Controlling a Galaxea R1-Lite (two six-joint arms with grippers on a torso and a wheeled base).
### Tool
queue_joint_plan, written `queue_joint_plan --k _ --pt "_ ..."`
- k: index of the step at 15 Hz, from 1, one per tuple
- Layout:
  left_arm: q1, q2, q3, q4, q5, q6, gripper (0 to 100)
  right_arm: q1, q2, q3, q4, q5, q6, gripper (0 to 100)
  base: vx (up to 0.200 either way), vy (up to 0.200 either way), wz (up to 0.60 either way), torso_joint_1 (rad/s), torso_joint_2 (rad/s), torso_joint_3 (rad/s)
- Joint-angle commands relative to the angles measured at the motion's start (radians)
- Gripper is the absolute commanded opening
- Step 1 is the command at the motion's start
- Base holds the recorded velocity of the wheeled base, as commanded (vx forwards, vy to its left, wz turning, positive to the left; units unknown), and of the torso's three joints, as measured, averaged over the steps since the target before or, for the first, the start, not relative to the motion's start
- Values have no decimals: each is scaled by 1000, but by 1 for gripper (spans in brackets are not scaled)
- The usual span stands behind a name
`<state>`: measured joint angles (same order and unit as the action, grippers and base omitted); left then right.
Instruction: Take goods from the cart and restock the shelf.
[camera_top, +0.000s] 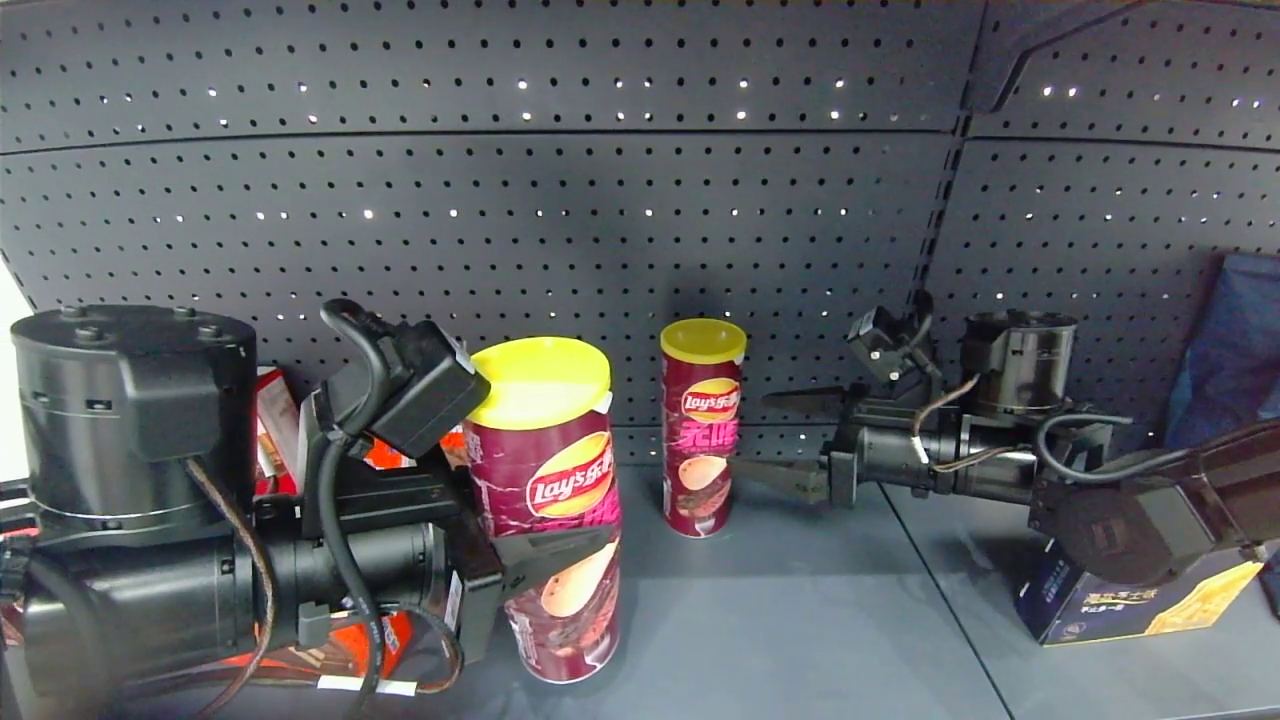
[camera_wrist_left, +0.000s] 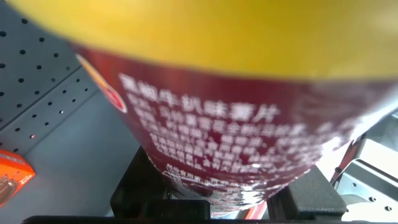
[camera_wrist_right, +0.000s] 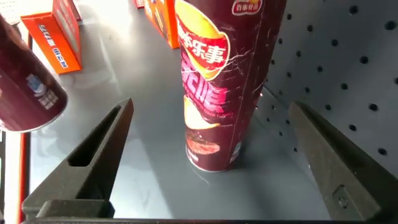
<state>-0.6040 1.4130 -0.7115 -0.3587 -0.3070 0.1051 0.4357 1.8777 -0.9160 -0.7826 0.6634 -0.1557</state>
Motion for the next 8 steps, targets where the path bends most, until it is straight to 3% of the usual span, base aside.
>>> queue_joint_plan --k 1,8 --pt "1 6 -5 -2 0 1 0 6 35 -6 -12 7 -1 100 0 0 0 0 0 0" --pt "1 20 -9 -2 0 1 0 31 147 -64 -21 7 -1 100 0 0 0 0 0 0"
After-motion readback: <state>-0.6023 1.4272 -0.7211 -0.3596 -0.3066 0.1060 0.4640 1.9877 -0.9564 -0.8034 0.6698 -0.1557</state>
